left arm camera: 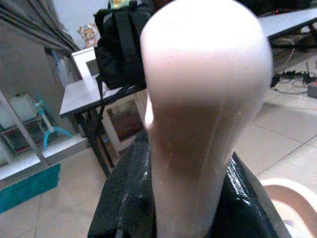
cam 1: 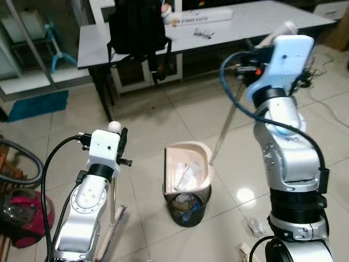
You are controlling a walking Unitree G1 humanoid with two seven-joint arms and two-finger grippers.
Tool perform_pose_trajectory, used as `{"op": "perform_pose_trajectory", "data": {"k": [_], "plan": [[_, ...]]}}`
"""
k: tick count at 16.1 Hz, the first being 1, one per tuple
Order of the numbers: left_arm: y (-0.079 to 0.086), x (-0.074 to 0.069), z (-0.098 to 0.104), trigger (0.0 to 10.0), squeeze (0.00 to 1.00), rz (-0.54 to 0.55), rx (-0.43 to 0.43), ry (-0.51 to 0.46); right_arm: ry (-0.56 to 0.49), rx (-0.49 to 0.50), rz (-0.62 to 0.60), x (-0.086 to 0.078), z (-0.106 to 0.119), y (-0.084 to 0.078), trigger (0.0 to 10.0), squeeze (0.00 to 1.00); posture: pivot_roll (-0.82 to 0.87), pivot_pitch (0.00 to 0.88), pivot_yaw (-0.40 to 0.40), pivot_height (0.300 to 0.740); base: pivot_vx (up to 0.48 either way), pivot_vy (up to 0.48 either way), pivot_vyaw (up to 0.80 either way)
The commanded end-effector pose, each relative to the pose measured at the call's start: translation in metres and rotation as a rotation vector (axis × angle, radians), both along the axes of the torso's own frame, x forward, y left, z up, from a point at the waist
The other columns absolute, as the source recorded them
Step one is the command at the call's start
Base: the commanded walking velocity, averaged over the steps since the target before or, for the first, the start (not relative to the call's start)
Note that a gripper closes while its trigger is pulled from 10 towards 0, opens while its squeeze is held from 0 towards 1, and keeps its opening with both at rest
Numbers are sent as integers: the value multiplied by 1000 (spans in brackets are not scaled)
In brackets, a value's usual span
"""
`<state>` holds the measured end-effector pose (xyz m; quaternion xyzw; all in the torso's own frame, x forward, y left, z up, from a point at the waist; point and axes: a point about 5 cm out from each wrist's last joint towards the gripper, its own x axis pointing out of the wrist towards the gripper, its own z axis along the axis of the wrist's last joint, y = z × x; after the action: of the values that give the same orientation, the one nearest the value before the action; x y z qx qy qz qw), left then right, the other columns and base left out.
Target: Sweep floor
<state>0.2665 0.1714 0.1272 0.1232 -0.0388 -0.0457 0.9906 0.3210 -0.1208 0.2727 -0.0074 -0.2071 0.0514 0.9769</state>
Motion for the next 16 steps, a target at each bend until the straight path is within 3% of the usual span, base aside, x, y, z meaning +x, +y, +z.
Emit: {"op": "perform_pose_trajectory", "data": {"k": [1,6,9,13,14,16], "plan": [[0,1,6,10000,0,4,19,-32,-86,-46,28,-5,9,7,10000,0,-77,0,66,740,0,0,0],[-2,0,4,10000,0,-7,15,-27,-202,-175,116,-16,10,32,10000,0,-77,0,62,740,0,0,0],[-2,0,4,10000,0,-9,12,-25,-220,-212,182,-22,3,46,10000,0,-75,0,60,740,0,0,0],[-3,-1,4,10000,0,-10,10,-21,-275,-382,323,-37,-16,75,10000,0,-68,0,56,740,0,0,0],[-3,-1,4,10000,0,-11,10,-19,-313,-471,388,-45,-23,87,10000,0,-69,0,56,740,0,0,0],[-3,-1,4,10000,0,-13,9,-18,-320,-484,420,-50,-27,92,10000,0,-68,0,56,740,0,0,0]]}}
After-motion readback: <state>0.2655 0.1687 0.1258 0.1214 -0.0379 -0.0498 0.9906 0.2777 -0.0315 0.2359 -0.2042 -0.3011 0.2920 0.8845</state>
